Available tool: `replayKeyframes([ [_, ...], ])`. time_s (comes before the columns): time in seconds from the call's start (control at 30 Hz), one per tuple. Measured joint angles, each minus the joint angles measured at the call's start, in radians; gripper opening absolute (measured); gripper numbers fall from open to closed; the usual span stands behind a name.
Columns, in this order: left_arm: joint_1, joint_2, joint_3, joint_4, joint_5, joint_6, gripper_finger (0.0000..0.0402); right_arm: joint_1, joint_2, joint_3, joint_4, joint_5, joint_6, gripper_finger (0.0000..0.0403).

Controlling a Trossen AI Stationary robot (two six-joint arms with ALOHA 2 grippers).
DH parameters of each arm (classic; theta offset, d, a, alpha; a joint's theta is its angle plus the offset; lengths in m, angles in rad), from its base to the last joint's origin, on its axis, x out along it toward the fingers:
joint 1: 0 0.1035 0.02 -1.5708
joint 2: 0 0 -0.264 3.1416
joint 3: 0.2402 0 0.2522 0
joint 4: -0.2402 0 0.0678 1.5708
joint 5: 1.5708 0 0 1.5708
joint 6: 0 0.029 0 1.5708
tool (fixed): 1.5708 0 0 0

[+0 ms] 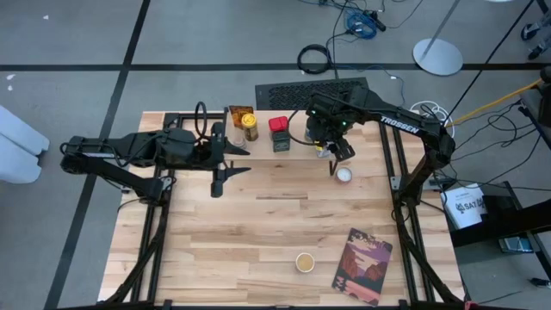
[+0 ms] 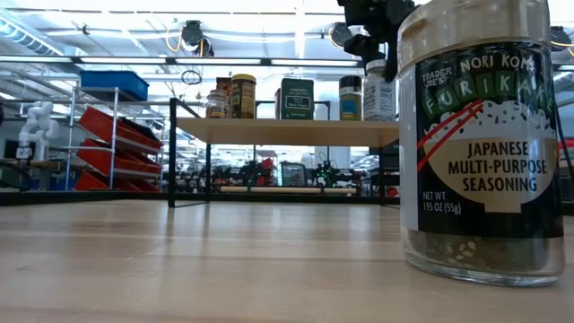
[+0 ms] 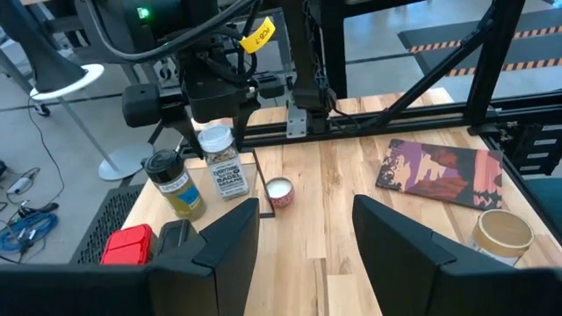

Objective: Shelf spices
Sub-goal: Put the white spice bottle on the shelf

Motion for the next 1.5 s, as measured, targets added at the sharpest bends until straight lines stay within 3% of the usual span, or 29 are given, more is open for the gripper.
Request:
replayKeyframes([
  [0.5,0.000,0.000,0.000,-0.004,0.000,0.006,0.0195,-0.002,-0.007,0.000,0.001,0.040,0.044,0.0235],
  [0.83,0.000,0.000,0.000,-0.017,0.000,0.008,0.0195,-0.002,-0.008,0.009,-0.002,0.063,0.094,0.0296],
  [1.03,0.000,0.000,0.000,-0.025,0.000,0.007,0.0195,0.000,-0.008,0.109,-0.048,0.057,0.133,0.0302],
  [1.3,0.000,0.000,0.000,-0.031,0.000,0.008,0.0195,0.018,-0.037,0.273,-0.103,0.031,0.332,0.0302],
  [1.5,0.000,0.000,0.000,-0.047,0.000,0.008,0.0195,0.064,-0.090,0.311,-0.097,0.071,0.691,0.0302],
])
